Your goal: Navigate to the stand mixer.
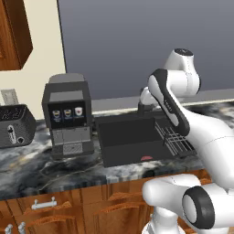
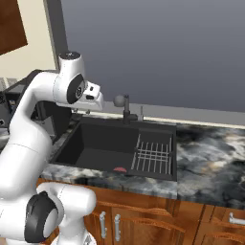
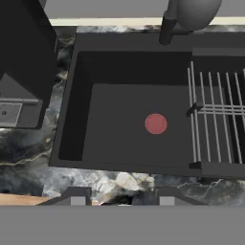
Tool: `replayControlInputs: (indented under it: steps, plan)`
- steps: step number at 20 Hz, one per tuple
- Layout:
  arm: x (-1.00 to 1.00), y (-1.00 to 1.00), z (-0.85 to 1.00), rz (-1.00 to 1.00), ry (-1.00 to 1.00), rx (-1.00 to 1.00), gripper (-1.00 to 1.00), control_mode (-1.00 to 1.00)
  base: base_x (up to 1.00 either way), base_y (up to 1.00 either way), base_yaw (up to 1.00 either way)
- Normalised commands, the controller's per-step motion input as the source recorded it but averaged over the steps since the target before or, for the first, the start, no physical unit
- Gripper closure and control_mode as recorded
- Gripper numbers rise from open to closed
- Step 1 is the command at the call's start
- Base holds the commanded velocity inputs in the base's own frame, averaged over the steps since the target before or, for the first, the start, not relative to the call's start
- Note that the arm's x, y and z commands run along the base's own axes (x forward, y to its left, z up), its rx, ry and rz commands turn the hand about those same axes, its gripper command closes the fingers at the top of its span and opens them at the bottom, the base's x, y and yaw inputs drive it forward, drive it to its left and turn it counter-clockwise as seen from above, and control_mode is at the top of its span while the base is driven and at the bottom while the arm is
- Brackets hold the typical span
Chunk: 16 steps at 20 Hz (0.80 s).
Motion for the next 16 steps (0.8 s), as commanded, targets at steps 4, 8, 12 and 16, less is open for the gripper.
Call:
replayControlInputs:
  steps: [4, 8, 12, 16]
  plan:
    - [-0.16, 0.00, 0.00, 0.00, 0.00, 0.00, -1.00, -1.00, 0.00, 0.00, 0.00]
    - [-0.30, 0.00, 0.00, 0.00, 0.00, 0.00, -1.00, -1.00, 0.00, 0.00, 0.00]
    - [-0.30, 0.01, 0.00, 0.03, 0.00, 0.00, -1.00, 1.00, -0.15, 0.02, 0.02]
    - [0.00, 0.00, 0.00, 0.00, 0.00, 0.00, -1.00, 1.00, -0.66, 0.02, 0.31]
